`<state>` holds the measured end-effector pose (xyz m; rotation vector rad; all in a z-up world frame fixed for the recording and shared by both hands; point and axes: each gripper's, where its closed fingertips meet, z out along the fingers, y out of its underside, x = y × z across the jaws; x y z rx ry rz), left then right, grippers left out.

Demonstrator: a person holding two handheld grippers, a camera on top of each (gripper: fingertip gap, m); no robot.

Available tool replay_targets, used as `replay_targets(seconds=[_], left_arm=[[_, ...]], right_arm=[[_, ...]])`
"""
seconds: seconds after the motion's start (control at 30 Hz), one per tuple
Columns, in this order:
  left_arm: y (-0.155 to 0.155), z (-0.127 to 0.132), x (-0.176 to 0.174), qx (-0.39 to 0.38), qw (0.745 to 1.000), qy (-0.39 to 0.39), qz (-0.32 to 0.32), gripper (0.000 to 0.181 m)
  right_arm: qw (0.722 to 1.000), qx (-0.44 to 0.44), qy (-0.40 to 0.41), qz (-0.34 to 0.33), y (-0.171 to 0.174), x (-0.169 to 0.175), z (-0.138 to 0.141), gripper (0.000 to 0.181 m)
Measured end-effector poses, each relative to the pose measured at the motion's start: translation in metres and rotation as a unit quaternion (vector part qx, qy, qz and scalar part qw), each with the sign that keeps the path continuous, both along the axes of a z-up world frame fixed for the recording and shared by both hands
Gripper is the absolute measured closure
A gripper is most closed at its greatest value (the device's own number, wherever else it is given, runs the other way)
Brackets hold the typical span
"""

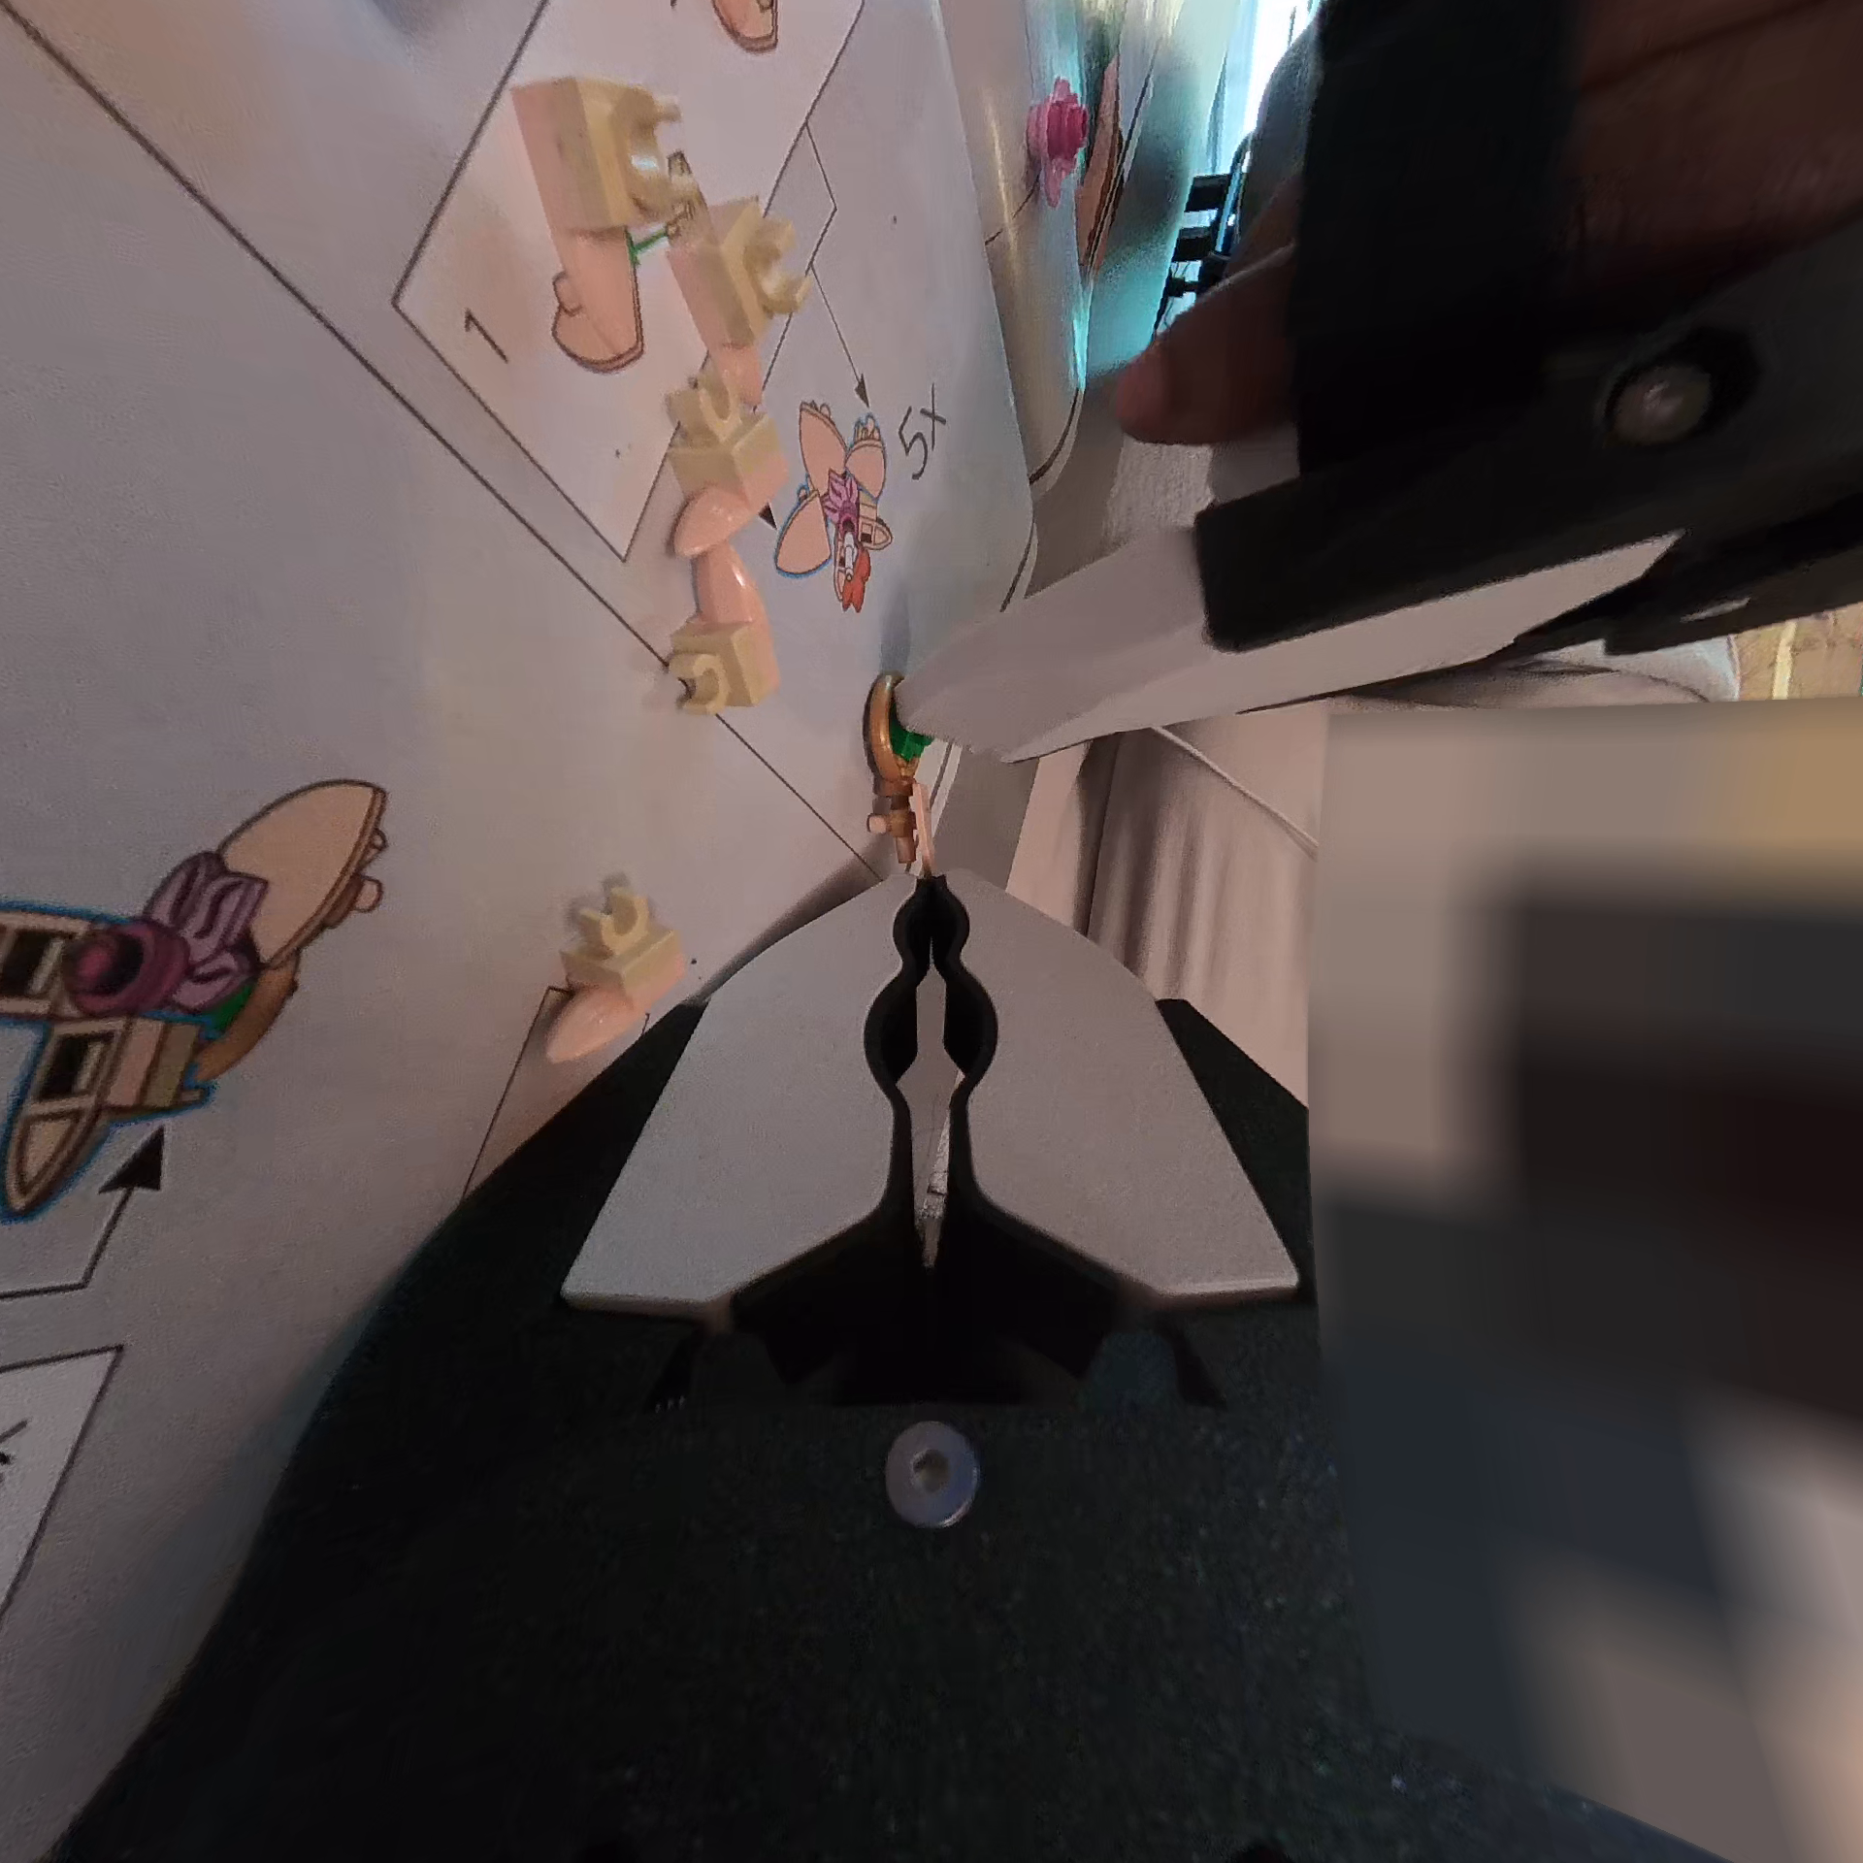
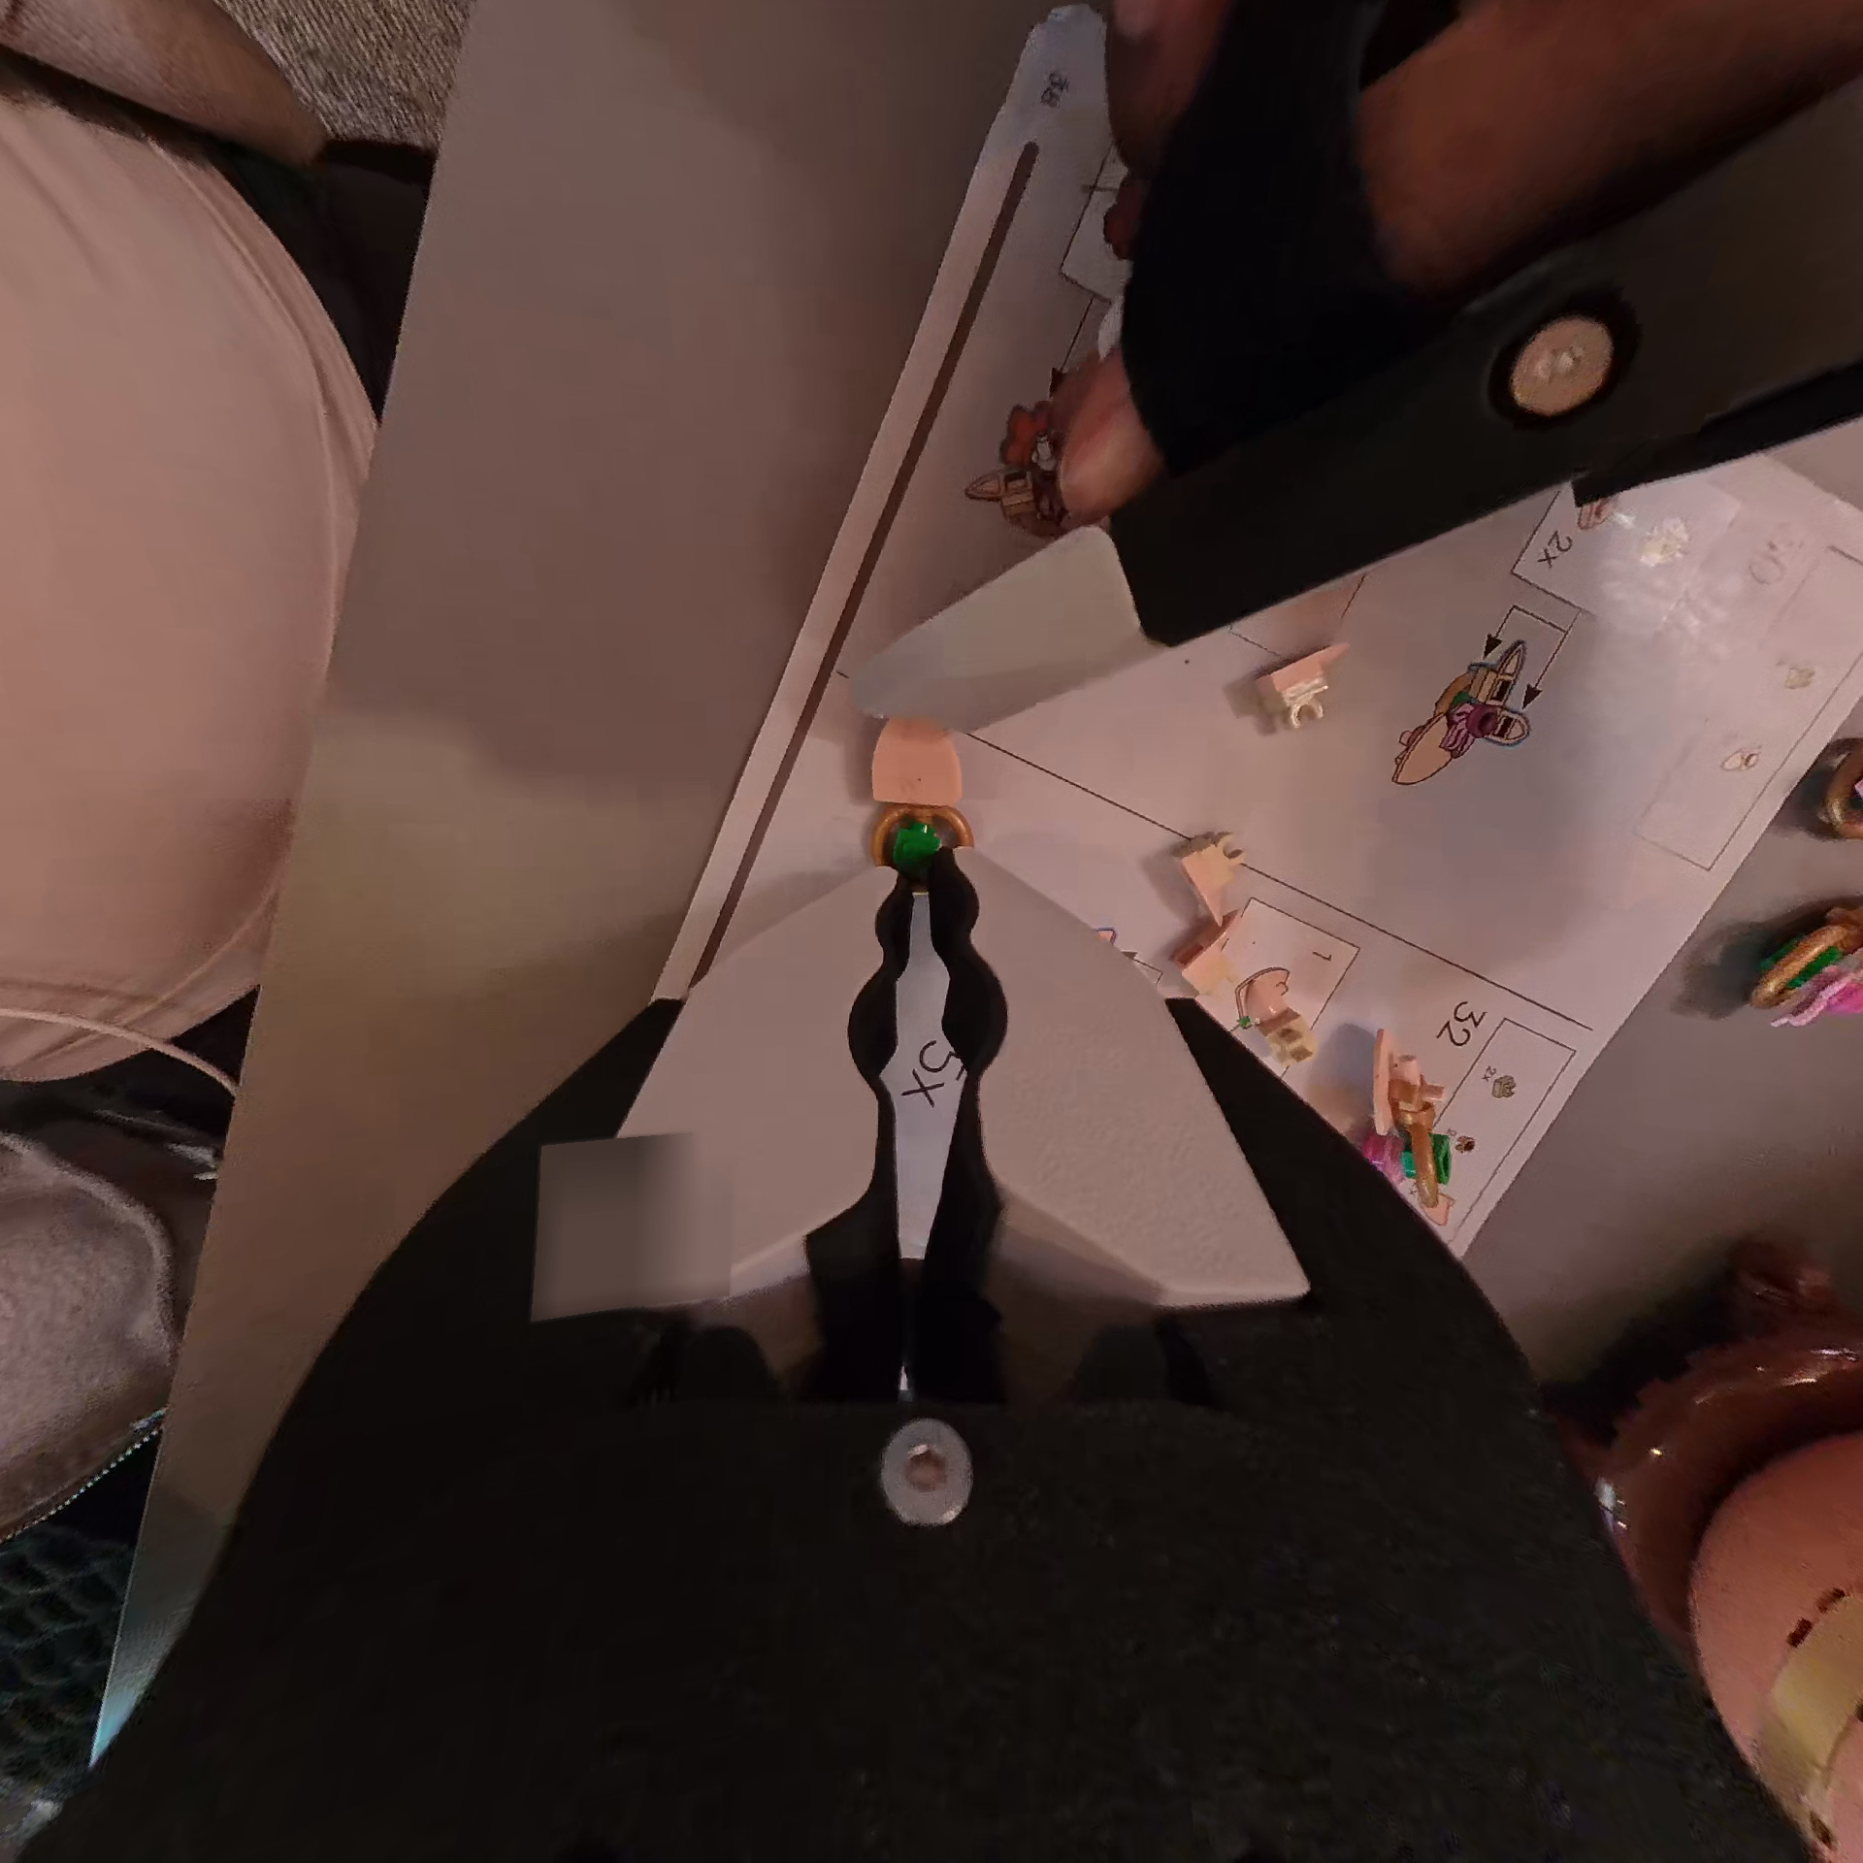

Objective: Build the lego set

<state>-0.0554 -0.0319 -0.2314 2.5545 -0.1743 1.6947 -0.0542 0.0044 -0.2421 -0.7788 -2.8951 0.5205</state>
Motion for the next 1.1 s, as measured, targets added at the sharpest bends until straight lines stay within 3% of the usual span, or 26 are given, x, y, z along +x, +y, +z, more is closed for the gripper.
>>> replay_targets(seconds=[0.13,0.23,0.6,0.73,1.1], left_arm=[[0.000,0.000,0.000,0.004,1.000,-0.001,0.000,0.181],[-0.001,0.000,0.000,0.007,1.000,-0.002,0.000,0.181],[0.001,0.001,0.000,0.010,1.000,-0.003,0.016,0.181],[0.001,0.000,0.000,0.010,1.000,-0.003,0.015,0.181],[0.001,0.000,0.000,0.013,1.000,-0.004,0.015,0.181]], right_arm=[[1.000,0.025,0.008,0.014,0.001,0.000,0.000,0.177],[0.999,-0.010,0.043,0.013,0.001,-0.001,0.000,0.177],[0.985,-0.114,0.057,-0.112,-0.002,0.004,0.011,0.174],[0.981,-0.087,0.063,-0.160,0.002,0.001,0.001,0.174],[0.978,-0.098,0.065,-0.174,-0.001,0.000,0.008,0.175]])
